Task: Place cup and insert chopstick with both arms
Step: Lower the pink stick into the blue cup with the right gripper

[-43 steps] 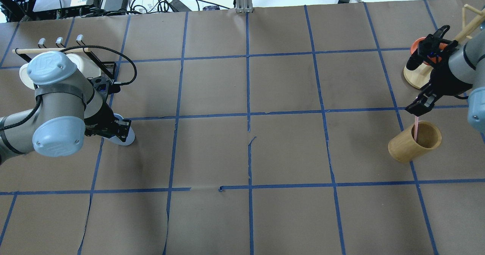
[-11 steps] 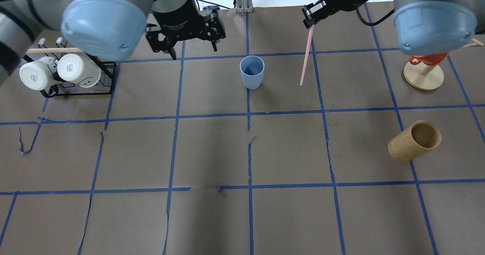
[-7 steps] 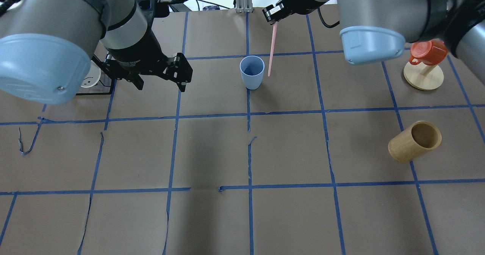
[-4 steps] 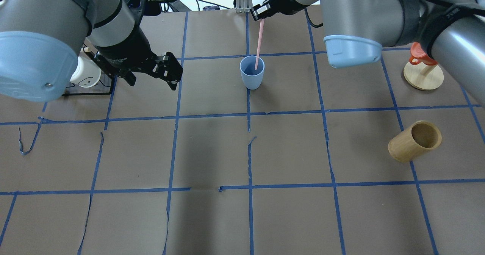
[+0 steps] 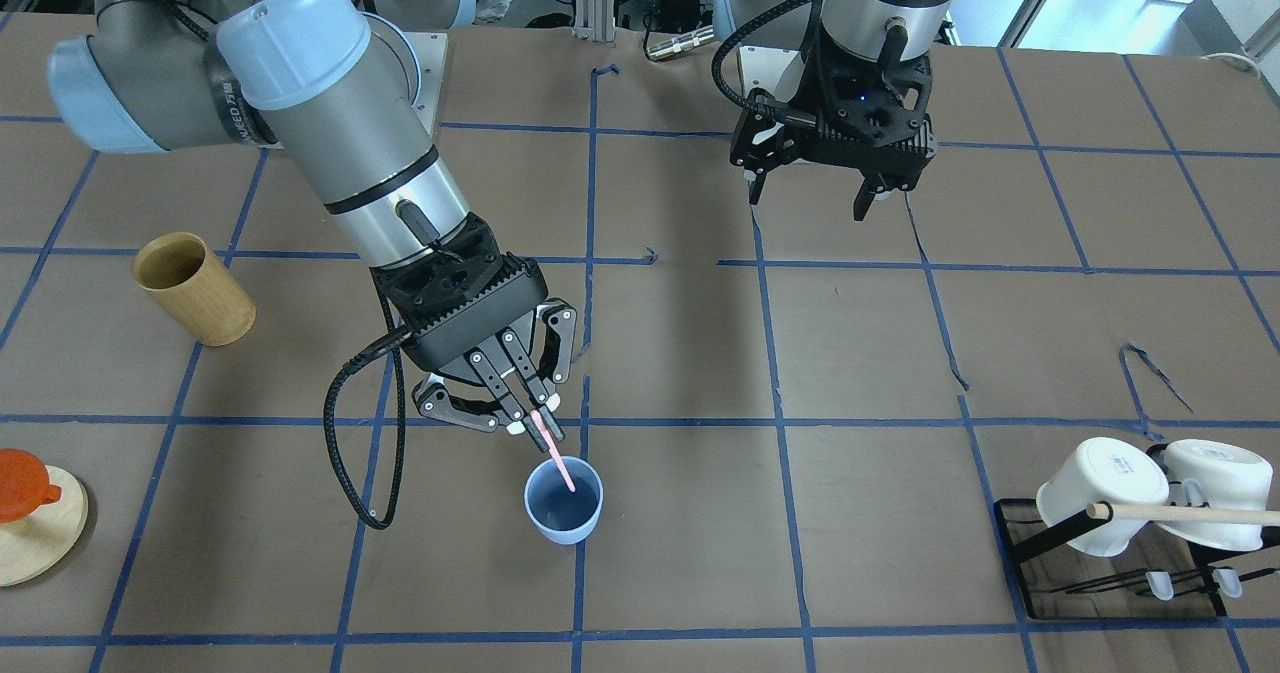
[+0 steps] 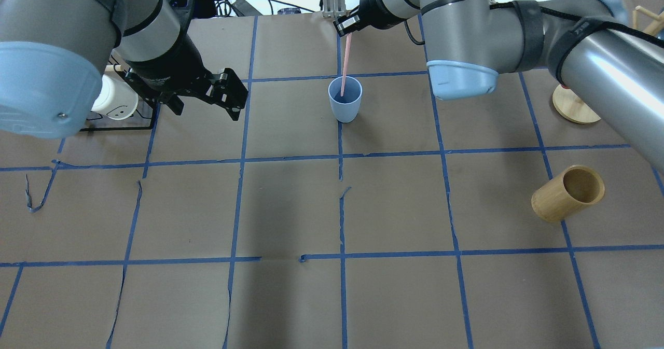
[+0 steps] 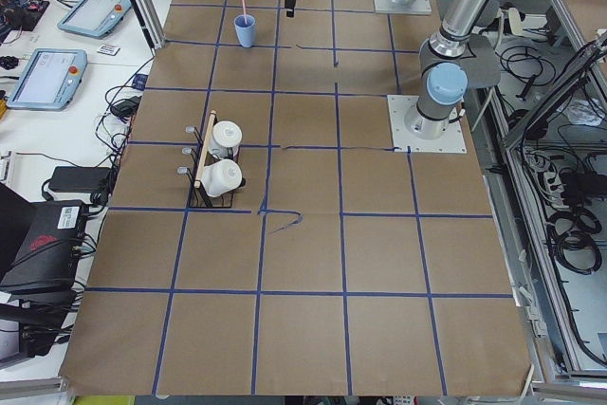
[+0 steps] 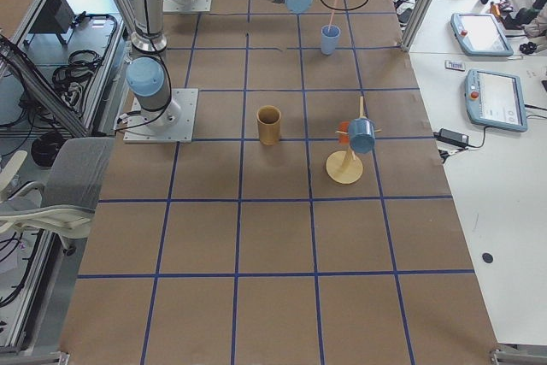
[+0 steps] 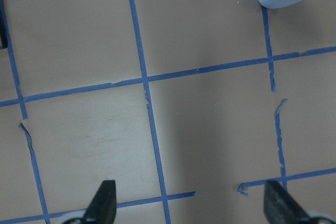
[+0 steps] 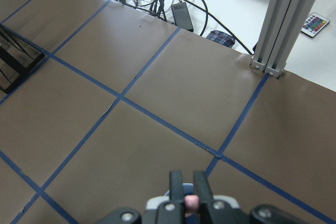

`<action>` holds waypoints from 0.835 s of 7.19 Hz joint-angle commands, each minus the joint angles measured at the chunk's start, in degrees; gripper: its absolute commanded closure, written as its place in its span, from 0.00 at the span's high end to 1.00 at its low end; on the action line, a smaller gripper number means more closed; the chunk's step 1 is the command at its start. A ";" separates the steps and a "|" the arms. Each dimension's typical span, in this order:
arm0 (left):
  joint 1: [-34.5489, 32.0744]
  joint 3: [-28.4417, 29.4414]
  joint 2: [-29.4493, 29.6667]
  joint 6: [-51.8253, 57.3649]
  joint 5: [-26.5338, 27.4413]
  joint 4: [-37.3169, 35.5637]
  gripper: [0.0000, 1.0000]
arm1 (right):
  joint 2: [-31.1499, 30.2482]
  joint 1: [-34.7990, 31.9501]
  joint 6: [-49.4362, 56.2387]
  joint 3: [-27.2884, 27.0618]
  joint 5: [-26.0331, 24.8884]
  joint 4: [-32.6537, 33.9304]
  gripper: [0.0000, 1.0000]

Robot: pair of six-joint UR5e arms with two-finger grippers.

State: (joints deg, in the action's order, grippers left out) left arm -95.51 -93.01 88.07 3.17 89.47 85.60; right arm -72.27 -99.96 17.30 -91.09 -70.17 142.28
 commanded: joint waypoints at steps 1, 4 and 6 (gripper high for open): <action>0.06 0.03 0.08 0.00 -0.09 -0.08 1.00 | 2.30 -0.06 0.28 -0.05 -0.58 0.98 0.00; 0.15 0.11 0.08 -0.09 -0.09 -0.08 1.00 | 3.80 -0.06 0.02 -0.31 -0.58 0.81 0.00; 0.32 0.11 0.08 -0.09 -0.17 -0.17 1.00 | 3.54 -0.15 -7.66 -0.23 -0.67 0.89 0.32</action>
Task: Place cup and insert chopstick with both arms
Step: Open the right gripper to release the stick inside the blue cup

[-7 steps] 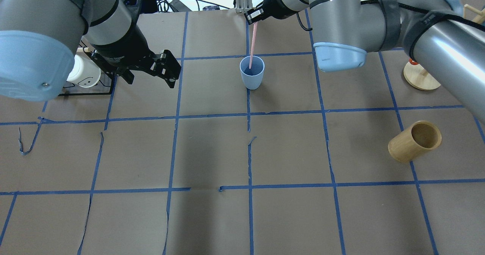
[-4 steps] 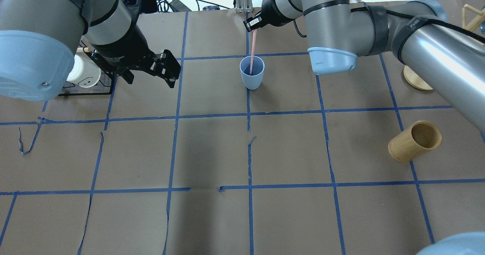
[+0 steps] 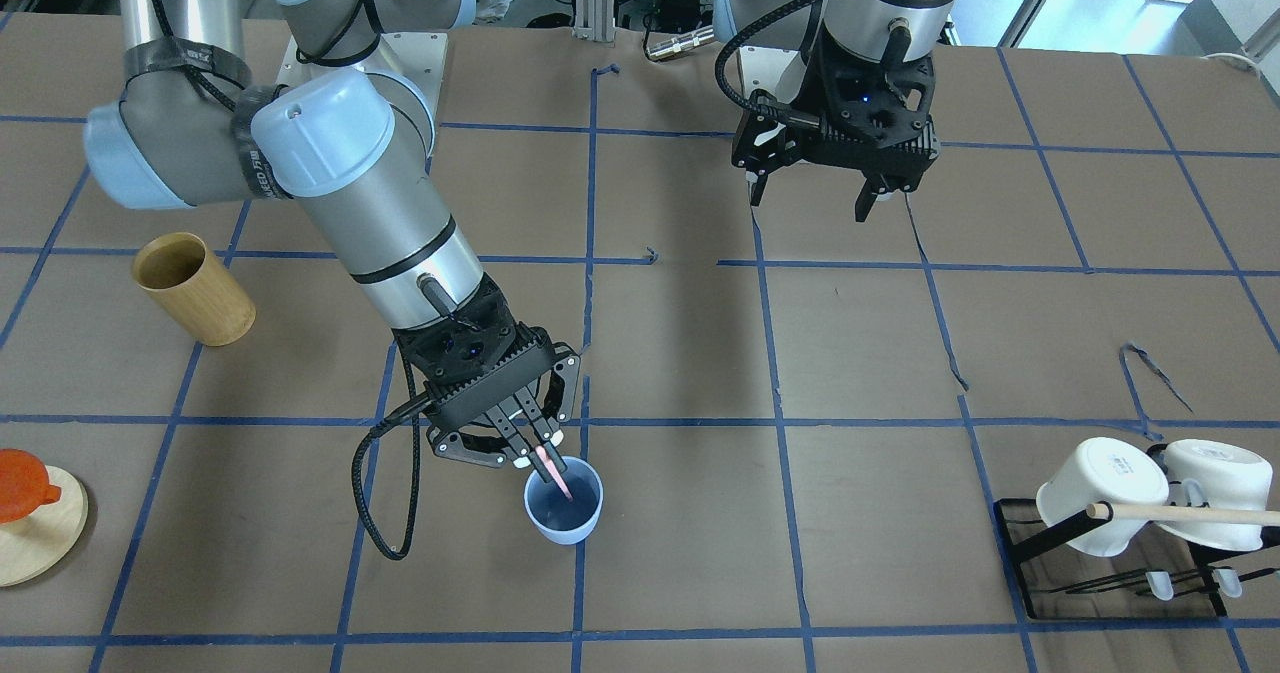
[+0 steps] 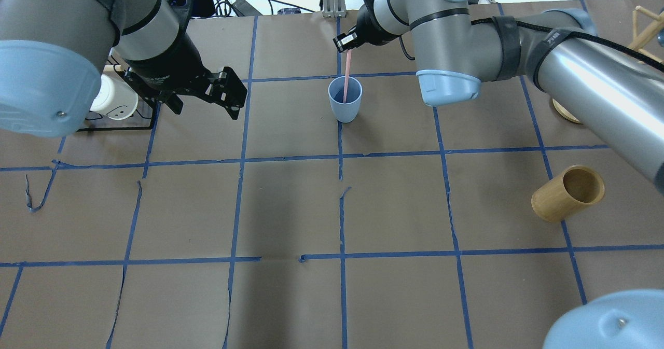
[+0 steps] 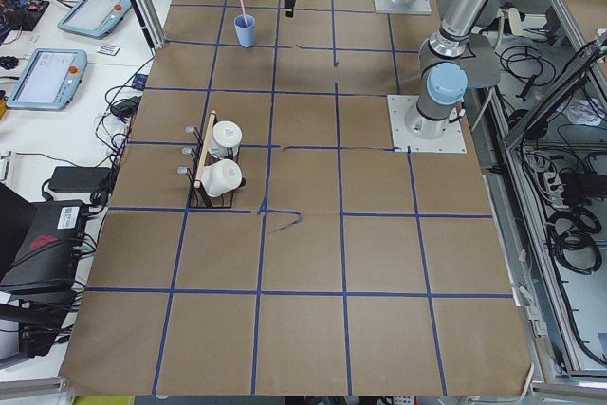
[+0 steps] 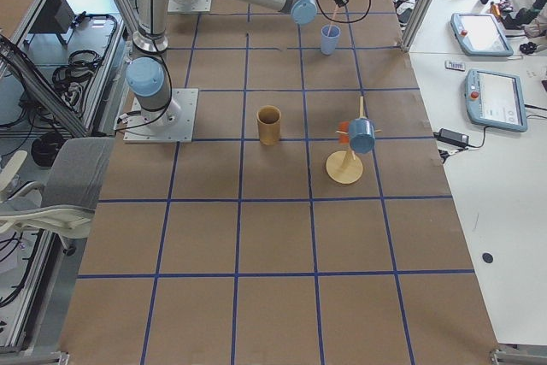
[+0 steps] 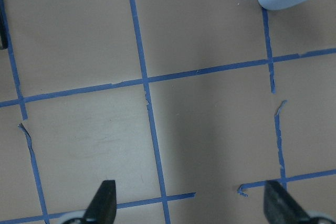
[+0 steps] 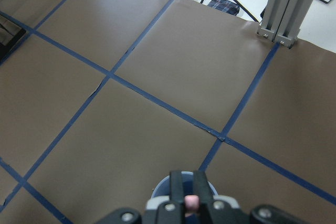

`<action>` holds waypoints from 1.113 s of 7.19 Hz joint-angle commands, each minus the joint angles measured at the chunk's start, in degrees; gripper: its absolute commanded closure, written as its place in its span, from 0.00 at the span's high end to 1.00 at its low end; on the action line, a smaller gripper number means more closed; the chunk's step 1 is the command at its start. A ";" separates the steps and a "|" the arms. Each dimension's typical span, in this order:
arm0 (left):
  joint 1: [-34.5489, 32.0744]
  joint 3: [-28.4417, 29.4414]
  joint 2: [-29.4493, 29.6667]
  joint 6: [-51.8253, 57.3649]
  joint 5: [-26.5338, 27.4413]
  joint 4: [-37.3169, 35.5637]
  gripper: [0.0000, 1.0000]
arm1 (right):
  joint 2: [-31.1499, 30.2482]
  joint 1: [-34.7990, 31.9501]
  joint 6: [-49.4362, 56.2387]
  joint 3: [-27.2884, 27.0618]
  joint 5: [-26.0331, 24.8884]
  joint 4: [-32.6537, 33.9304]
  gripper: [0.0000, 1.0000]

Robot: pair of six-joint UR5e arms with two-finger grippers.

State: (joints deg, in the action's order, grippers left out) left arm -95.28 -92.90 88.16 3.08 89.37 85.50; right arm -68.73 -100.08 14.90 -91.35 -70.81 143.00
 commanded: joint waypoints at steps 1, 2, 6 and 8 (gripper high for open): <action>0.53 0.00 0.00 0.00 -0.07 0.02 1.00 | -0.18 -0.03 -7.41 0.12 -0.03 0.43 0.39; 0.53 0.09 -0.18 0.00 -0.07 0.02 1.00 | -0.53 0.06 -7.34 0.38 -0.03 0.43 0.47; 0.71 0.09 -0.18 0.00 -0.07 -0.07 1.00 | -6.49 4.86 -7.78 0.73 0.06 -6.89 0.73; 0.71 0.09 -0.18 0.00 -0.07 -0.24 1.00 | -13.59 10.49 -7.26 0.47 -0.73 -28.18 0.73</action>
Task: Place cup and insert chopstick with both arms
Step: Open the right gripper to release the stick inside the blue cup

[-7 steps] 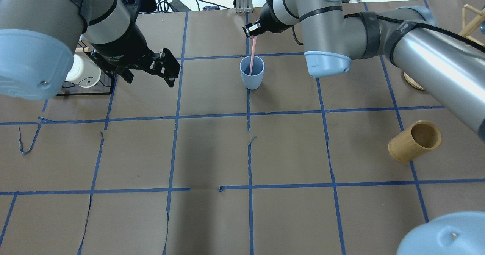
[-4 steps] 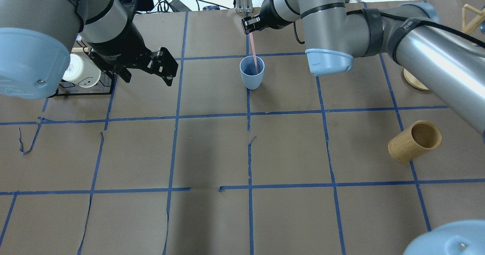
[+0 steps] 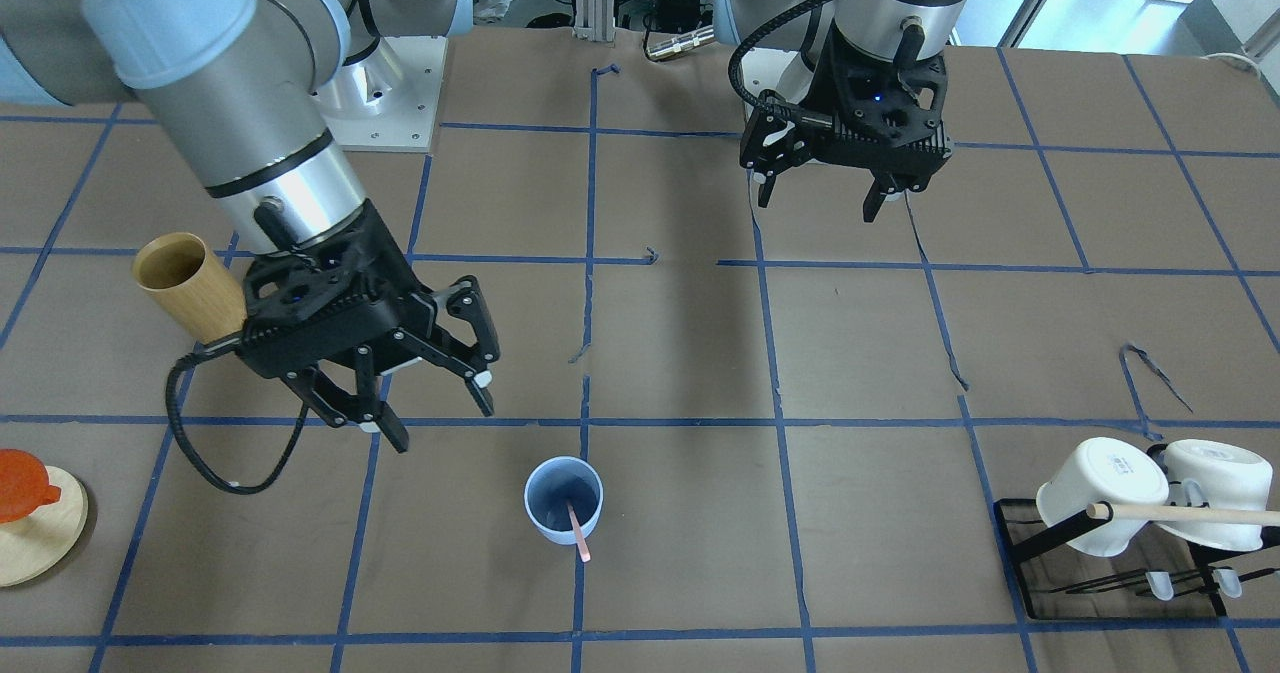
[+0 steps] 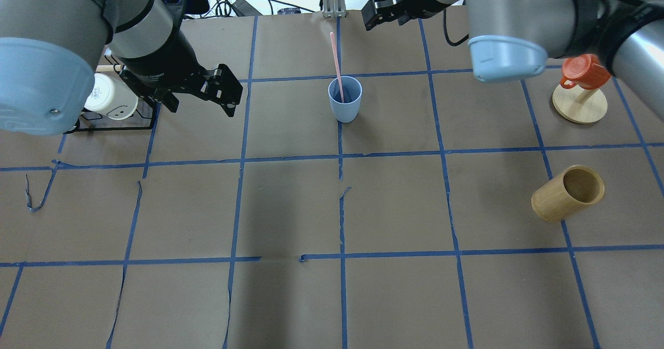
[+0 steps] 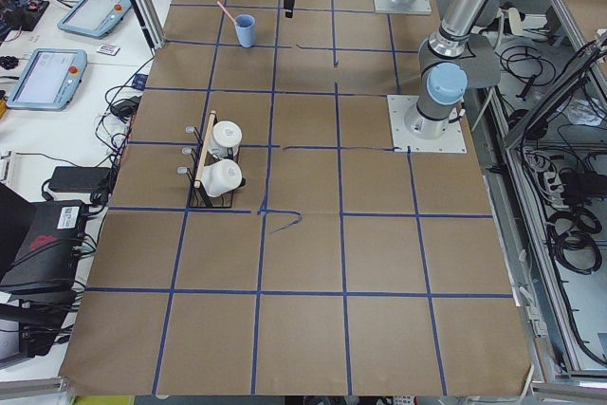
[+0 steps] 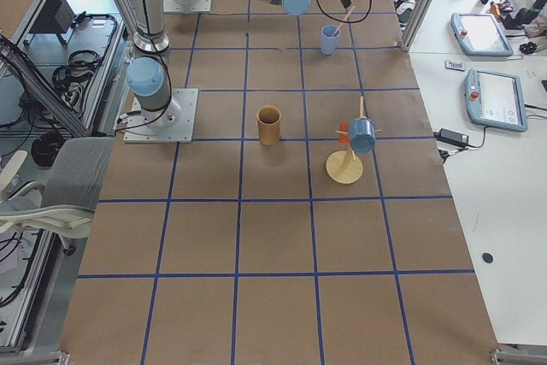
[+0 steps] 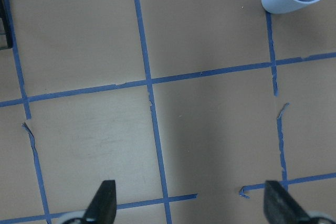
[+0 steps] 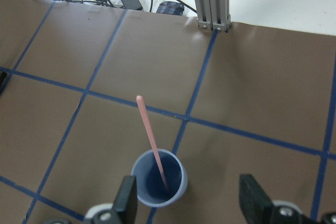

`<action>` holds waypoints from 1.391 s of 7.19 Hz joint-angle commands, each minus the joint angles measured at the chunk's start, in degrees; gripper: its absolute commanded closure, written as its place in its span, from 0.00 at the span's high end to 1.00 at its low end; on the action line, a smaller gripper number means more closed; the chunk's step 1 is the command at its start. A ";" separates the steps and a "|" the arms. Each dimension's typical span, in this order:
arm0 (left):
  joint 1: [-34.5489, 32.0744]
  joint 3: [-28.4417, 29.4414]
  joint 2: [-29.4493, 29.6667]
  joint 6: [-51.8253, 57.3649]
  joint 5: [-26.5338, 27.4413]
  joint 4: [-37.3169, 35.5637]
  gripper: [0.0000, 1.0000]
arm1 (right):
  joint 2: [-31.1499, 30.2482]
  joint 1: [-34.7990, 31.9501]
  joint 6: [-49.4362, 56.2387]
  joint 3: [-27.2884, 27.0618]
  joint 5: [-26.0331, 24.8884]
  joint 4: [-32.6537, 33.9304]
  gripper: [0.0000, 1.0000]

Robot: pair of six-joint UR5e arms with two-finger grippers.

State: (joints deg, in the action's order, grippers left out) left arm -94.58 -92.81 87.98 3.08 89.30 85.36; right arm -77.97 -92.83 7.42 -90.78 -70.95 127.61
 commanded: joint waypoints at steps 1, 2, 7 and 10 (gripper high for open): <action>0.01 0.00 0.00 0.00 0.00 -0.10 1.00 | -7.51 4.40 0.49 -0.01 -7.03 -19.09 0.73; 0.01 0.00 0.00 0.00 0.00 -0.10 1.00 | -9.98 4.42 0.58 -0.18 -11.97 -26.29 0.73; 0.01 0.00 0.00 0.00 0.00 -0.10 1.00 | -15.19 4.15 -0.48 0.34 -15.71 -37.50 1.00; -0.07 0.00 0.00 0.00 0.00 -0.02 1.00 | -15.89 3.97 -0.92 0.26 -18.35 -38.31 1.00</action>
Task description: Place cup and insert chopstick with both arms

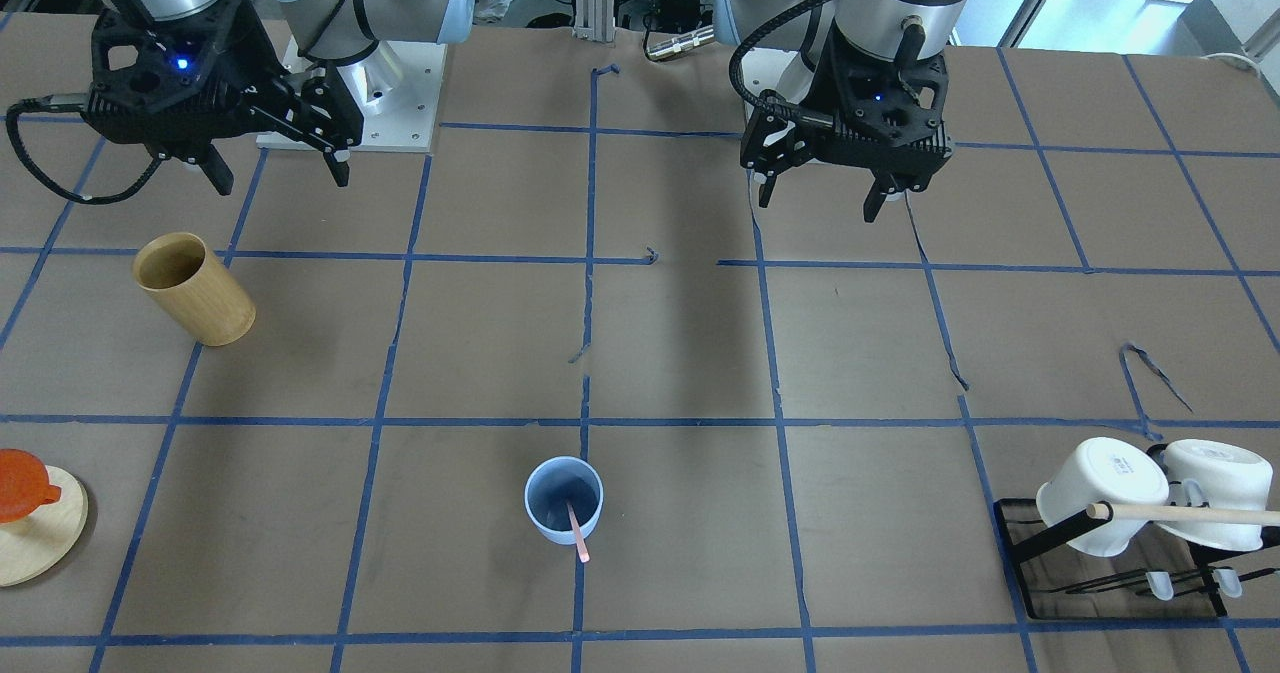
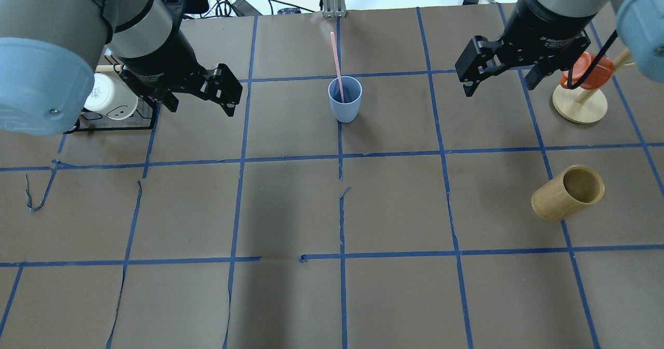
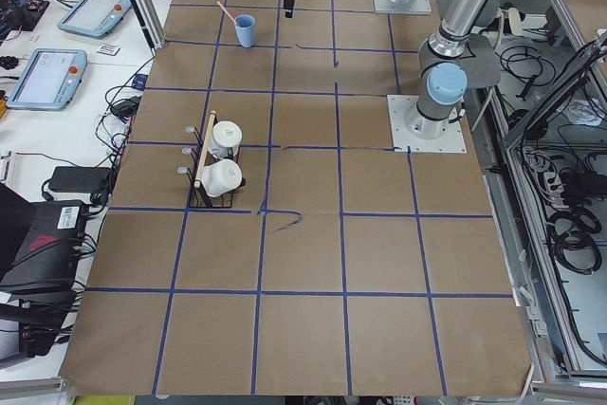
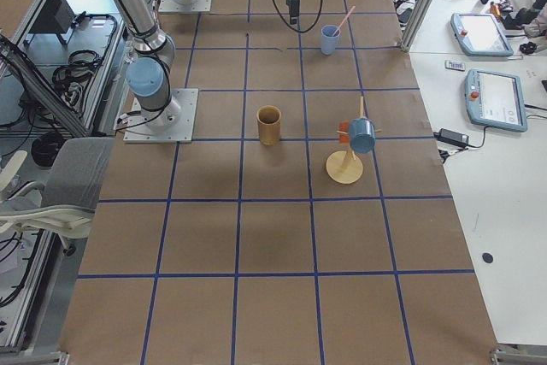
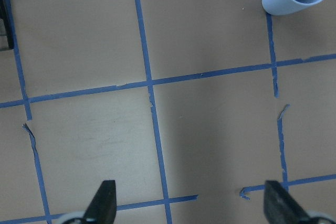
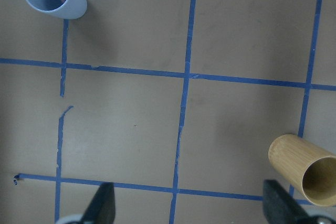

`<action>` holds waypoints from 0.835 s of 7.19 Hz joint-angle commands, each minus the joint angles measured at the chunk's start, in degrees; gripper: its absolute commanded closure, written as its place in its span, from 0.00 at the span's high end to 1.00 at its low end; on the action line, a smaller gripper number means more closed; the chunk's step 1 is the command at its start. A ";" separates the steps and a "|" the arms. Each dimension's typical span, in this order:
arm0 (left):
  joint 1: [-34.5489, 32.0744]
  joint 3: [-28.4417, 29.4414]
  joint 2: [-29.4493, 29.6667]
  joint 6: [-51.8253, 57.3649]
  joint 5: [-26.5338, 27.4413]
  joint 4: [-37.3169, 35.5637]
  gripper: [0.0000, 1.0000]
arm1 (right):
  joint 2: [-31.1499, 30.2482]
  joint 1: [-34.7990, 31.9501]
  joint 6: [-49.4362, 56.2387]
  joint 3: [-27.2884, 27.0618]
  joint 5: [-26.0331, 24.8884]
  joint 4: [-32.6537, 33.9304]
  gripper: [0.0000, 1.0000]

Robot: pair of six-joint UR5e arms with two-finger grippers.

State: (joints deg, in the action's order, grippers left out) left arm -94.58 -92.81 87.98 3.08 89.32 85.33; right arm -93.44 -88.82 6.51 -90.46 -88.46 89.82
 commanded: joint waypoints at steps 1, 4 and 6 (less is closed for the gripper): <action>-0.08 0.00 0.00 0.00 -0.02 0.01 1.00 | -0.43 0.23 0.17 -0.41 -0.84 0.44 1.00; -0.08 0.00 0.00 0.00 -0.02 0.01 1.00 | -0.78 0.23 0.70 -1.11 -0.75 6.44 1.00; -0.08 0.00 0.00 0.00 -0.02 0.01 1.00 | -0.61 0.23 0.78 -1.47 -0.84 4.23 1.00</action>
State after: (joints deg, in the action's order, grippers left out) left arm -94.66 -92.81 87.98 3.08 89.30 85.34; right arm -94.16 -88.60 7.27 -91.74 -89.17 94.84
